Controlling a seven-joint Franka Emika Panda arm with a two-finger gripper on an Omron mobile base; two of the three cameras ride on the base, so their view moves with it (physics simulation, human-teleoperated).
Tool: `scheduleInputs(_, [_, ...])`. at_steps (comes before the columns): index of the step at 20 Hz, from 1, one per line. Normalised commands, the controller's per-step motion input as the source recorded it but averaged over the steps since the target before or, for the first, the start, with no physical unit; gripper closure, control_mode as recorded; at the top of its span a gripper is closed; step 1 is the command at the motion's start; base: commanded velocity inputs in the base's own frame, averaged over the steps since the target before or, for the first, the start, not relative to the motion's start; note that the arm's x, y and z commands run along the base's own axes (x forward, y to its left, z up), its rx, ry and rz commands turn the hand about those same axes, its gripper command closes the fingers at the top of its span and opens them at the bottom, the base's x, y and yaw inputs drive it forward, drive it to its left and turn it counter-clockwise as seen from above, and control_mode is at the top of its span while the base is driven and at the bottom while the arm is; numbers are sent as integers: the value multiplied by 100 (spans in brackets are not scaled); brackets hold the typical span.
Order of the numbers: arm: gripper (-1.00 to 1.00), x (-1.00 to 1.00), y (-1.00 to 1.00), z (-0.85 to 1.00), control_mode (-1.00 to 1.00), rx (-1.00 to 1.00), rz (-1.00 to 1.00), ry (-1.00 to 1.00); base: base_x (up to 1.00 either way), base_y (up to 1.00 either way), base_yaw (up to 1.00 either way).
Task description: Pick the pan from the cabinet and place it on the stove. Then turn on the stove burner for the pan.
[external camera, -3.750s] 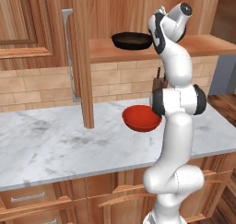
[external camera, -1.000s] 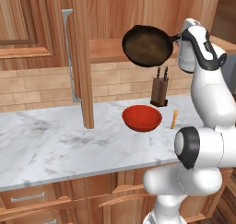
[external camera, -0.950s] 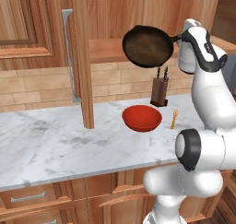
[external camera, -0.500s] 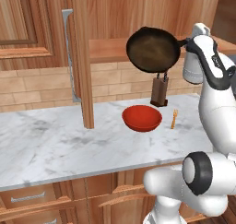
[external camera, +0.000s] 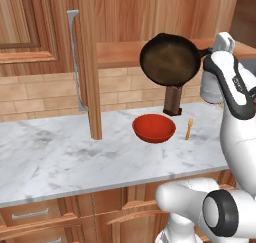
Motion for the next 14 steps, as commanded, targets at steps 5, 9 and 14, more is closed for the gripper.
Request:
scheduleInputs(5, [100, -20, 1, -1, -100, 0, -3, 0, 0, 0, 0])
scheduleInputs(9, [100, -23, 0, -3, -100, 0, -1, 0, 0, 0, 0])
scheduleInputs(14, [100, -19, 3, -1, -100, 0, 0, 0, 0, 0, 0])
